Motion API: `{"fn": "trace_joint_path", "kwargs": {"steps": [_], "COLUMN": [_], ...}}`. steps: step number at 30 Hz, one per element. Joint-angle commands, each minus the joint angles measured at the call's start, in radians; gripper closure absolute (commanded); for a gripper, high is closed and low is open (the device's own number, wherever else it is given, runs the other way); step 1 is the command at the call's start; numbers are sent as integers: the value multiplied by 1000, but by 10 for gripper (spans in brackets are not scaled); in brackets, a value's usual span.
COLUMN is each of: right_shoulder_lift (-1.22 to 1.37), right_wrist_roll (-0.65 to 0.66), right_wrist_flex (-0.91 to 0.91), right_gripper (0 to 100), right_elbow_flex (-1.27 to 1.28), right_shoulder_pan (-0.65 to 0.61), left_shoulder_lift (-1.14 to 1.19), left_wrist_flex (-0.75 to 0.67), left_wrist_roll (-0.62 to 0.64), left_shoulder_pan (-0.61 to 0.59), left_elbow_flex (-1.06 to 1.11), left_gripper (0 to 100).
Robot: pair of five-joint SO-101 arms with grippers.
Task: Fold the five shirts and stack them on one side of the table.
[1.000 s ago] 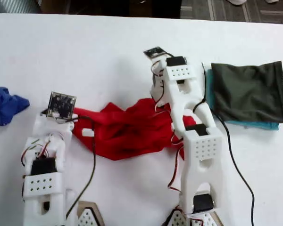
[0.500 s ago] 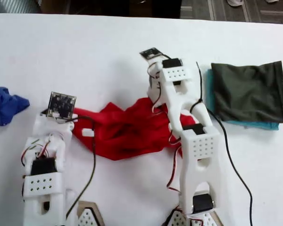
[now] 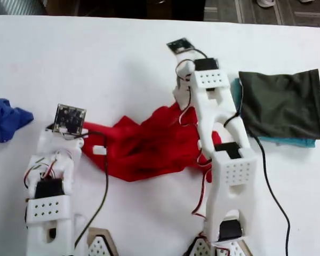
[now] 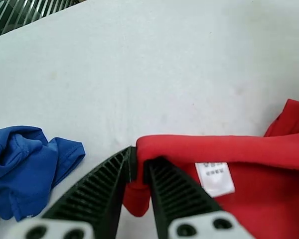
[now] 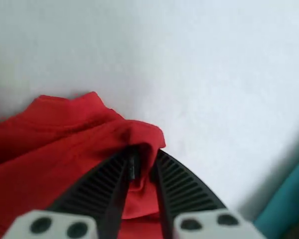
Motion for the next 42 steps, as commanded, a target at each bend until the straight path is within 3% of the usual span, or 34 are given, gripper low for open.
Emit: {"fn": "trace_joint_path", "kwargs": {"steps": [1, 7, 12, 26, 31, 42], "right_shoulder_lift": [-42, 59, 71, 68, 77, 110], "right_wrist_roll": [5, 5, 5, 5, 0, 2], "right_wrist_flex": [-12, -59, -56, -36, 8, 36], "right_gripper": [976, 973, 892, 916, 858, 854], "right_elbow_flex": [-34, -37, -37, -92, -170, -164], "right_shoulder_pan": [24, 27, 28, 27, 19, 18], "left_shoulder_lift": [-20, -20, -20, -20, -20, -20], "left_wrist_flex": [-21, -21, -21, -21, -21, -21], "left_wrist_roll": [-11, -11, -11, -11, -11, -11], "left_shoulder_pan": [-3, -3, -3, -3, -3, -6], "left_elbow_flex": [-8, -8, -8, -8, -8, -8], "left_gripper": [974, 974, 974, 974, 974, 974]}}
